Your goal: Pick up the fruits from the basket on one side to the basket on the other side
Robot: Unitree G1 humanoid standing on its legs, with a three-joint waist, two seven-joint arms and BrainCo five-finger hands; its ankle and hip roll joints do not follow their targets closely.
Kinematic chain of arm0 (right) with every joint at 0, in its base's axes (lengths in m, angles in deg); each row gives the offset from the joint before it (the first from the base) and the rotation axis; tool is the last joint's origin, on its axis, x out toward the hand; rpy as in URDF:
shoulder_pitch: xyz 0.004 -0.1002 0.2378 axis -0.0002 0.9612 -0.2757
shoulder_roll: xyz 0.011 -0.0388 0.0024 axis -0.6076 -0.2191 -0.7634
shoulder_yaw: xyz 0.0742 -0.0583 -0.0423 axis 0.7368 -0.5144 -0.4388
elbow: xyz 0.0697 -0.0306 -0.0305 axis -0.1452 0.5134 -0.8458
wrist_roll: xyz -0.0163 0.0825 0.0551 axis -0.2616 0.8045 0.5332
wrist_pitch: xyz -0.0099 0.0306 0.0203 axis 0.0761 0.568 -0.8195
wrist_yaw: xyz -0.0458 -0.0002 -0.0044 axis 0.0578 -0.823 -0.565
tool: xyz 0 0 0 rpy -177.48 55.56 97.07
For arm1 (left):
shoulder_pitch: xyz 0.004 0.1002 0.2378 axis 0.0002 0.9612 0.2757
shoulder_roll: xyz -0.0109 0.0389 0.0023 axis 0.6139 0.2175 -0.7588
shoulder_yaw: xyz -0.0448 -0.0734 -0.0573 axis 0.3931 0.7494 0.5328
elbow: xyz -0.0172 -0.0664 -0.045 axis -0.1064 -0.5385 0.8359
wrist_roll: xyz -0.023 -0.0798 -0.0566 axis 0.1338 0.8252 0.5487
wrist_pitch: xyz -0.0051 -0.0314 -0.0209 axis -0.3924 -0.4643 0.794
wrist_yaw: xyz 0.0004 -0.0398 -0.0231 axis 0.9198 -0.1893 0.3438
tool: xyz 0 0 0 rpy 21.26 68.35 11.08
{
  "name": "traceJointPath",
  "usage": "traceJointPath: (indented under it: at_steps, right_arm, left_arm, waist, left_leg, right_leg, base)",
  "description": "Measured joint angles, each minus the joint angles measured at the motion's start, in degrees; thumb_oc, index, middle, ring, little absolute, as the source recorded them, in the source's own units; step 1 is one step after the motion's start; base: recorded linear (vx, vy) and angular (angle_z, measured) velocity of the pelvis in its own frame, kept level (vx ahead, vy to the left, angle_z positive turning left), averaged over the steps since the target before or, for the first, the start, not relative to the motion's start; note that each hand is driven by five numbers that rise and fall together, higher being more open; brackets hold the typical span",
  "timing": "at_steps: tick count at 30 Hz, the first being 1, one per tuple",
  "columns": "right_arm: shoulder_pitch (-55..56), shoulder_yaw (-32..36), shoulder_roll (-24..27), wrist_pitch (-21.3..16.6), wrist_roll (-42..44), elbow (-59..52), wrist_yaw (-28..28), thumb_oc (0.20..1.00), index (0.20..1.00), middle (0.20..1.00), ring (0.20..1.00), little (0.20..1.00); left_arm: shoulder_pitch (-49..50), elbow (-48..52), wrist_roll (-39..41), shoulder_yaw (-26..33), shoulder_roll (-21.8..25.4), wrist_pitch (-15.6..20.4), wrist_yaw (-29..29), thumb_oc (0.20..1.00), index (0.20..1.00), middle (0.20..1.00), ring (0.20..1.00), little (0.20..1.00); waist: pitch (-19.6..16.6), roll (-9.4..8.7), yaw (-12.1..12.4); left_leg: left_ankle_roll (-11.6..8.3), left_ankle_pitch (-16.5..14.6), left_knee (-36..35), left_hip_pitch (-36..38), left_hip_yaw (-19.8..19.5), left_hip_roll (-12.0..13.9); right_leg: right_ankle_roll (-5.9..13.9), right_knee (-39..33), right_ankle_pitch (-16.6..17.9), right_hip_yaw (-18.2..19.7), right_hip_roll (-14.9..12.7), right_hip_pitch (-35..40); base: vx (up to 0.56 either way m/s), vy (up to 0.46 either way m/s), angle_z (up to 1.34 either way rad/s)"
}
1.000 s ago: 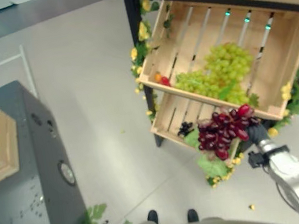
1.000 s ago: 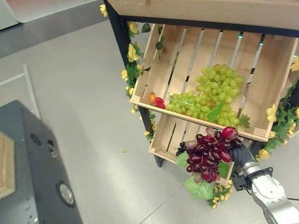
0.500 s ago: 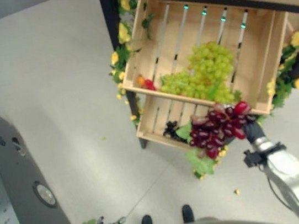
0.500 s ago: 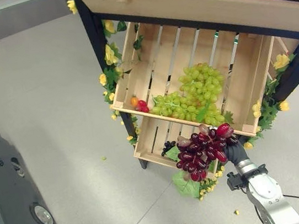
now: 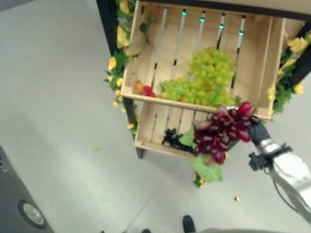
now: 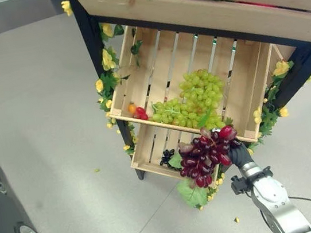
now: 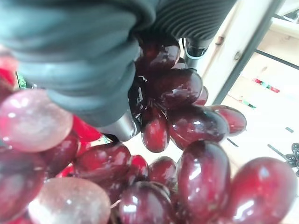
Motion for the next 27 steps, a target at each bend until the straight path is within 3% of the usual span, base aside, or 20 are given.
traceJointPath:
  at_steps: [12,24,27]
  right_arm:
    - [-2.16,-3.02,5.69,1.76,4.26,0.13,-1.37,0.200,0.200,0.200,0.200,0.200]
    - [-1.84,-2.88,5.02,2.17,4.23,-2.12,-1.33,0.200,0.200,0.200,0.200,0.200]
    - [-1.99,1.56,2.63,0.55,4.20,-6.64,-1.42,0.200,0.200,0.200,0.200,0.200]
  left_arm:
    - [1.21,0.96,0.15,-1.43,-0.18,-1.03,-0.26,1.000,1.000,1.000,1.000,1.000]
    - [1.34,1.63,0.16,-1.28,-0.56,-1.27,-0.68,1.000,1.000,1.000,1.000,1.000]
    - [1.32,1.63,0.14,-1.06,-0.65,-1.27,-0.68,1.000,1.000,1.000,1.000,1.000]
  waist:
    - [-0.72,1.08,-0.03]
    - [-1.08,1.71,-0.19]
    - [-1.66,1.68,-0.20]
  left_leg:
    - [-0.02,0.35,-0.25,0.15,0.01,0.04]
    - [-0.10,0.54,-0.27,0.14,0.00,0.15]
    - [-0.16,0.56,-0.27,0.15,0.00,0.20]
  right_leg:
    - [0.06,-0.05,0.06,-0.02,0.01,0.02]
    - [0.05,-0.07,0.07,-0.02,0.10,-0.03]
    - [0.01,-0.07,0.04,-0.01,0.16,-0.02]
  base:
    - [0.04,0.015,0.00]
    - [0.00,0.001,0.00]
    - [0.00,0.000,0.00]
